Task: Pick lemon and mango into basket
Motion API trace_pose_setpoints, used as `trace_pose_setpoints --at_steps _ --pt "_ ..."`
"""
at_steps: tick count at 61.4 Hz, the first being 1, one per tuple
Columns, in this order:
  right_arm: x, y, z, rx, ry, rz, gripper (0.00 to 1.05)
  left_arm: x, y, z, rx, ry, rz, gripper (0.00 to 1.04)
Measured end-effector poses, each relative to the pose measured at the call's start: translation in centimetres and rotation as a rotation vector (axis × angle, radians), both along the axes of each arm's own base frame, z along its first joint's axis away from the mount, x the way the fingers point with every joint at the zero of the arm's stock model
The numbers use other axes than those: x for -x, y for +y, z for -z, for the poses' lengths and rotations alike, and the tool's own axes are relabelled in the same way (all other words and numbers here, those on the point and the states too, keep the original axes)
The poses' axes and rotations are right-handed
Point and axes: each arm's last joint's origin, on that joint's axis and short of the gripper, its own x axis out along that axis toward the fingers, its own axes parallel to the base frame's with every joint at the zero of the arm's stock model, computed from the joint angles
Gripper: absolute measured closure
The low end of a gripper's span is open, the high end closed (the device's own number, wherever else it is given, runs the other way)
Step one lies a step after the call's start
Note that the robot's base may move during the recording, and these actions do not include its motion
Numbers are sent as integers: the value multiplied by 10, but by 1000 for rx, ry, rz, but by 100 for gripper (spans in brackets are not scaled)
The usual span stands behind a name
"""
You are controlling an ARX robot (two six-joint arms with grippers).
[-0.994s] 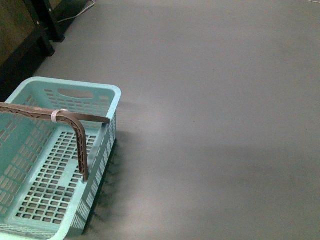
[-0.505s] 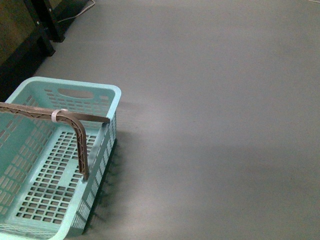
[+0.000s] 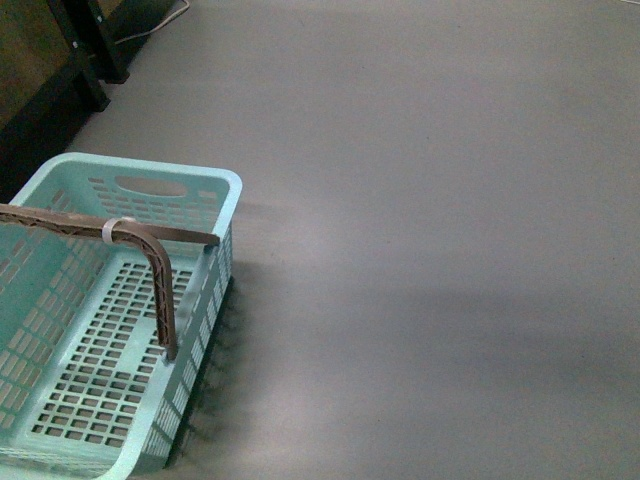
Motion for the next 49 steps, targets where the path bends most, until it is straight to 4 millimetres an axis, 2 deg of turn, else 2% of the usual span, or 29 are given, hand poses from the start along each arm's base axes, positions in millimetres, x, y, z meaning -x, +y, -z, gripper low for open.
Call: trace_pose_setpoints --at_steps 23,36,49 --pt "0 0 0 0 0 0 9 -51 3 36 30 61 -2 7" --pt "0 0 0 0 0 0 9 -68 0 55 41 109 -16 38" --pt "0 0 0 0 0 0 9 -76 -3 60 50 124 -65 70"
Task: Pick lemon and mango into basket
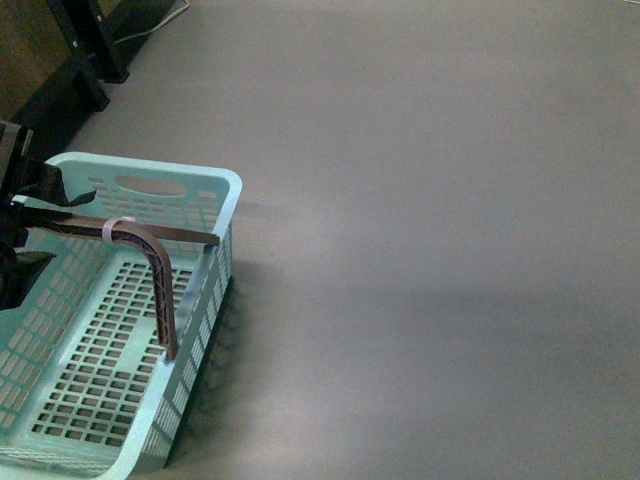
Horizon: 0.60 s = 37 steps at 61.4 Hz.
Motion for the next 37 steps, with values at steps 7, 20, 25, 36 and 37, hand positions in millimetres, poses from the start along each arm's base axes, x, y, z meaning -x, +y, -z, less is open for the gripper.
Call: trace_pose_setpoints --at_steps 7,20,25,36,37 --pt "0 0 0 0 0 0 9 -2 -2 -4 22 -29 -18 87" --pt "0 0 0 0 0 0 9 11 -7 -22 55 -69 -25 99" --pt "0 0 0 0 0 0 9 19 -9 -35 58 -88 -26 100" --pt "0 0 0 0 0 0 9 43 -10 -73 87 -160 -48 100" --pt "0 0 0 0 0 0 9 46 -9 -79 91 -174 -52 100"
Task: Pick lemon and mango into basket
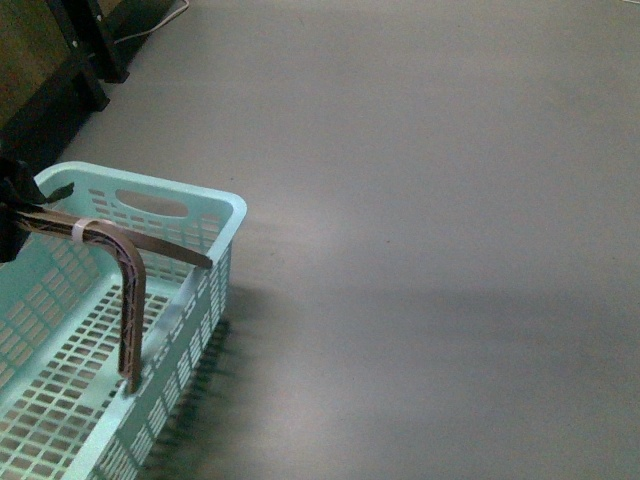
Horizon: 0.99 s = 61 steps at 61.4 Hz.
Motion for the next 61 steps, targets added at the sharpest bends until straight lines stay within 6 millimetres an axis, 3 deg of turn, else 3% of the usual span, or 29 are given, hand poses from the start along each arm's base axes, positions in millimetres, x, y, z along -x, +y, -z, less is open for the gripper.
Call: trace_pose_setpoints --at_steps 20,32,48,61 --pt "0 0 0 0 0 0 9 58 -12 -115 70 -297 -69 100" --pt "0 0 0 0 0 0 9 94 -19 -168 88 -439 -91 100" --pt "0 0 0 0 0 0 9 128 -28 -211 72 -552 -115 100" --pt "0 0 0 0 0 0 9 132 -29 -213 62 -544 -112 100"
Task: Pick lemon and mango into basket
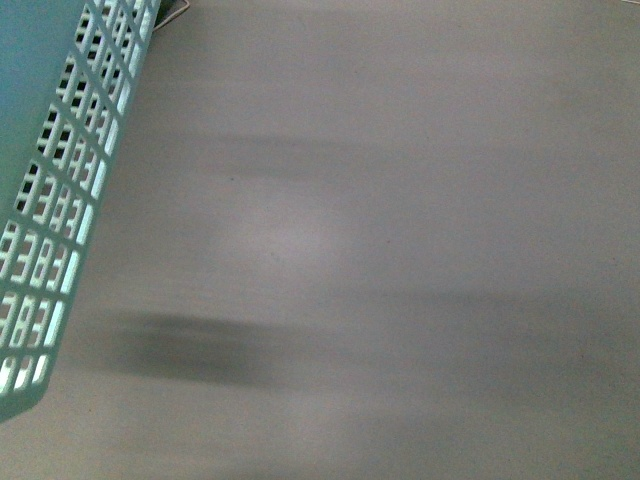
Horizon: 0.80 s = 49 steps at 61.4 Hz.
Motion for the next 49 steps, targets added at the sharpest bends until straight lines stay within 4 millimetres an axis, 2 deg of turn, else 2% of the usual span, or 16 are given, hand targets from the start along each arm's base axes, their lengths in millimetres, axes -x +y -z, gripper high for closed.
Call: trace_pose_setpoints --at_steps 49 --pt "0 0 0 0 0 1 9 0 0 0 -15 4 -2 100"
